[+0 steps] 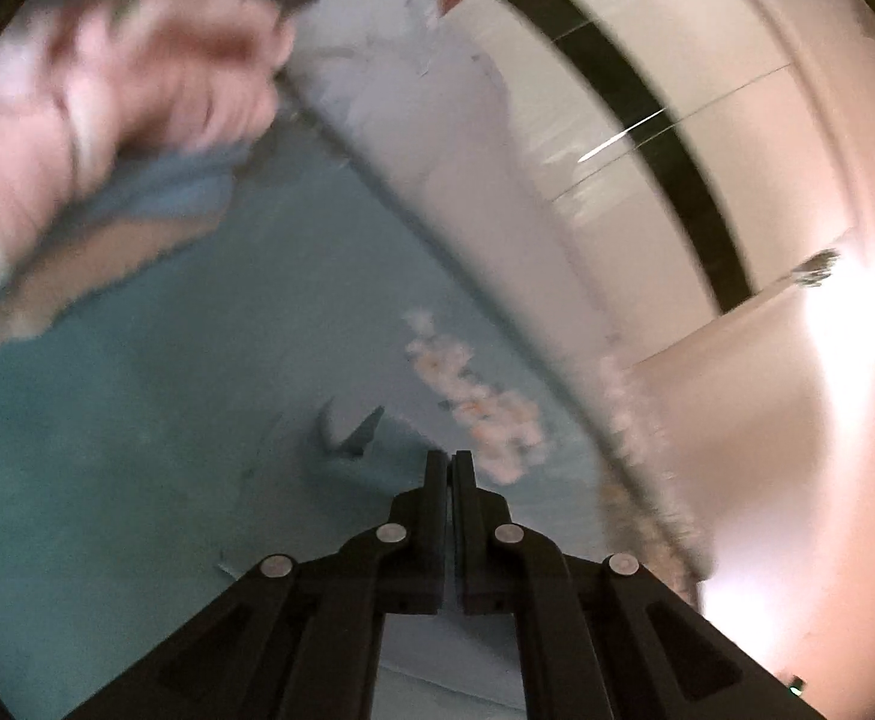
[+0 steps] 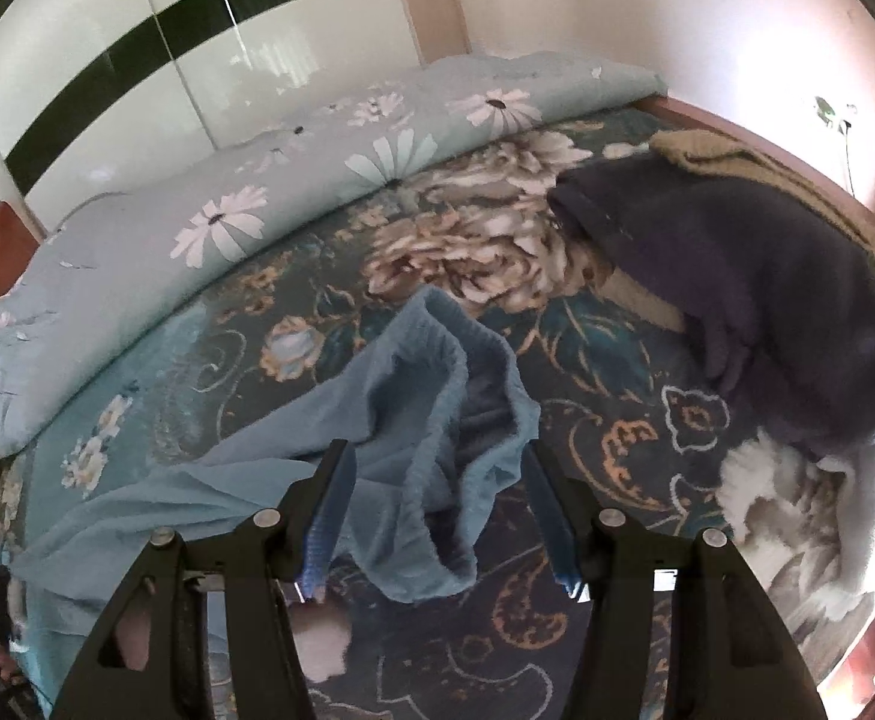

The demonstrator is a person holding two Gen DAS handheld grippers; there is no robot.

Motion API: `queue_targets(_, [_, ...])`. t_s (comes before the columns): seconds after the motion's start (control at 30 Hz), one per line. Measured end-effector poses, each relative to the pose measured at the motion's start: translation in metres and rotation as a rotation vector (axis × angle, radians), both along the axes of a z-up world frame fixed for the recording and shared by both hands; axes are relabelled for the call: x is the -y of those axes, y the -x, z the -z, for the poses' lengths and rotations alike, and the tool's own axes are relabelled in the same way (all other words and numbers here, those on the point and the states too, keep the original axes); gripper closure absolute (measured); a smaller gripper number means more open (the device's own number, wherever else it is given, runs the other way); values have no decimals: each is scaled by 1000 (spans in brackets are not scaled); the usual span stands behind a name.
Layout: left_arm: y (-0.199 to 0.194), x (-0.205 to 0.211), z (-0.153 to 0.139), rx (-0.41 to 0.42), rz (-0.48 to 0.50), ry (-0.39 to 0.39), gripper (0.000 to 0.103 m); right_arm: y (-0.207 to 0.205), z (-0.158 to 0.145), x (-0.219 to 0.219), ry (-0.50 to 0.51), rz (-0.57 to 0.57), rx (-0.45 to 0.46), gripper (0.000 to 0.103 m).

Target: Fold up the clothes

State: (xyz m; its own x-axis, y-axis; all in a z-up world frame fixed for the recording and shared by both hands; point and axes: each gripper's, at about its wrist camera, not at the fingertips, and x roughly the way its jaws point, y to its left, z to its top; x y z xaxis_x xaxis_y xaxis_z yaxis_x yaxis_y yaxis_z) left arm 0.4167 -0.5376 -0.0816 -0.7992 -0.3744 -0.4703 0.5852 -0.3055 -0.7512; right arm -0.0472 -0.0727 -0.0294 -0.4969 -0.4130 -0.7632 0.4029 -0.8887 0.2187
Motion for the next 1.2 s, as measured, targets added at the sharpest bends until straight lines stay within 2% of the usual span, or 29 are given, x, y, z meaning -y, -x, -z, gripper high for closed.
queue_targets(0.1, [-17, -20, -22, -44, 9, 85, 102, -5, -5, 1, 10, -14, -8, 44])
queue_targets(0.27, [-52, -40, -41, 43, -61, 194, 103, -16, -7, 5, 7, -58, -23, 44])
queue_targets(0.3, [-56, -39, -40, 54, -65, 196, 103, -19, -6, 7, 6, -71, -28, 44])
queue_targets(0.37, [-61, -38, -34, 75, -58, 174, 103, -23, -4, 10, 1, -95, -31, 44])
queue_targets(0.53, [-49, -41, -10, 138, -4, 114, 103, -30, 10, 44, -62, -239, -30, 44])
queue_targets(0.8, [-32, -64, 13, 193, 70, 52, 101, -49, 34, 141, -228, -538, -114, 44])
queue_targets(0.9, [-32, -71, 16, 205, 86, 42, 90, -54, 46, 175, -295, -606, -135, 44])
queue_targets(0.97, [-34, -74, 17, 208, 93, 39, 71, -52, 56, 185, -324, -632, -100, 44])
queue_targets(1.13, [-39, -77, 19, 209, 97, 34, 65, -52, 62, 184, -295, -649, -66, 44])
queue_targets(1.2, [-36, -78, 21, 203, 100, 20, 65, -53, 64, 186, -319, -648, -67, 47])
